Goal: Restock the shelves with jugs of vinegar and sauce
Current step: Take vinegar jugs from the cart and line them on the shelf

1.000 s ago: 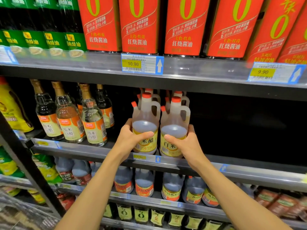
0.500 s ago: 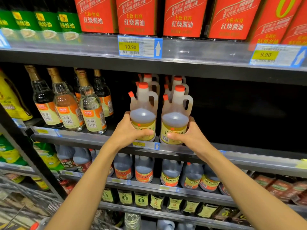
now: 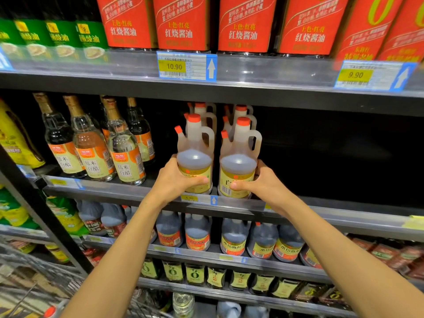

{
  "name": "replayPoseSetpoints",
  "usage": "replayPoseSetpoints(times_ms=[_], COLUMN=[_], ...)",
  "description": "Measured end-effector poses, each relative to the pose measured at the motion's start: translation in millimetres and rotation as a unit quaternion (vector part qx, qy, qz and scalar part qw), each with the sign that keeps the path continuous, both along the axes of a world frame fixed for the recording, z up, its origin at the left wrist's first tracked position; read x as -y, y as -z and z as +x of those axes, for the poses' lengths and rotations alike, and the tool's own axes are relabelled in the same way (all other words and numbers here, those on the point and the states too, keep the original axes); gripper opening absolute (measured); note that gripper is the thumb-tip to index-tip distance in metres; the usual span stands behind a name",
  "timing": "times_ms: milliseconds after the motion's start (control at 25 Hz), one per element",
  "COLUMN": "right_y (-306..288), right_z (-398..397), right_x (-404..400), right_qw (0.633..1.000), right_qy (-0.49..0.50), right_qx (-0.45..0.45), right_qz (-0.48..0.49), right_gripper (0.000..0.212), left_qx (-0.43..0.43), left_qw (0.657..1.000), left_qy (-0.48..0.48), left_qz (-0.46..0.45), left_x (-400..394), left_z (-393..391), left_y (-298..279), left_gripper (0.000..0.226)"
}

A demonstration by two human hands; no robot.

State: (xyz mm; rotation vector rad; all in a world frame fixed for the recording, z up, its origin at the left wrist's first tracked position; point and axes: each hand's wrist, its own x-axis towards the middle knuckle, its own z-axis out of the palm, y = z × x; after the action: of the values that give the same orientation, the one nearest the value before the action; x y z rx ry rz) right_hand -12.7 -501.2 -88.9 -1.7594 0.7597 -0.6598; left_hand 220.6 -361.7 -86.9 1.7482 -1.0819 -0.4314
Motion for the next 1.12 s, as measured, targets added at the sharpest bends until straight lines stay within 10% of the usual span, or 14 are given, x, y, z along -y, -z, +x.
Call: replayPoseSetpoints(times_ms=[840, 1120], right_y=[6.9, 3.5], right_z=[6.4, 6.4], right_x=[-11.1, -15.4], right_qw=[0.994, 0.993], right_qy=[0.066, 0.041], right_qx=[-0.068, -0.072], right_qz=[-0.053, -0.081], right_gripper=[0.087, 0.070], left_qx=[0.017, 0.187], left_qw=[0.997, 0.959], left_qy=[-0.047, -0.122], left_qz=[0.060, 0.173], left_x=[-10.0, -37.1], left_z=[-17.9, -39.9], left_y=[-1.1, -5.2], left_gripper=[0.104, 0.106])
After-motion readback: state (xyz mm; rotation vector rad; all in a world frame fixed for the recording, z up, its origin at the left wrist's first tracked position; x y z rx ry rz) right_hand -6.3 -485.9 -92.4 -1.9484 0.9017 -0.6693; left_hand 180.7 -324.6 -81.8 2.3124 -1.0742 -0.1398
